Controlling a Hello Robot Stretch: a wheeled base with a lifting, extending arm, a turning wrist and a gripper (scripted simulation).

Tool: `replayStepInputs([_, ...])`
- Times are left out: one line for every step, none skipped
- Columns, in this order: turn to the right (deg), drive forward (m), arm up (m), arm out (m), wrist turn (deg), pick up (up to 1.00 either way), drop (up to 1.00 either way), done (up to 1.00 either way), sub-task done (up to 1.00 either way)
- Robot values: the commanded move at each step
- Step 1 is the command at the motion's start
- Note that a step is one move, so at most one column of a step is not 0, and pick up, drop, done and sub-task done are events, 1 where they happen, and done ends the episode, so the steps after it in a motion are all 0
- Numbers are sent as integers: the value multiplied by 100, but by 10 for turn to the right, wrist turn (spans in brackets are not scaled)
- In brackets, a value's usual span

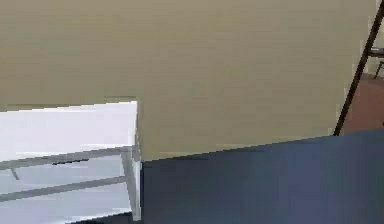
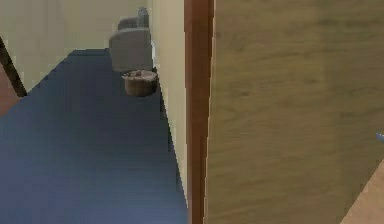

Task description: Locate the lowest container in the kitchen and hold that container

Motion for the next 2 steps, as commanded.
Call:
replayStepInputs([360,0,0,0,0,0,0,0,0])
replayStepInputs([0,10,0,0,0,0,0,0,0])
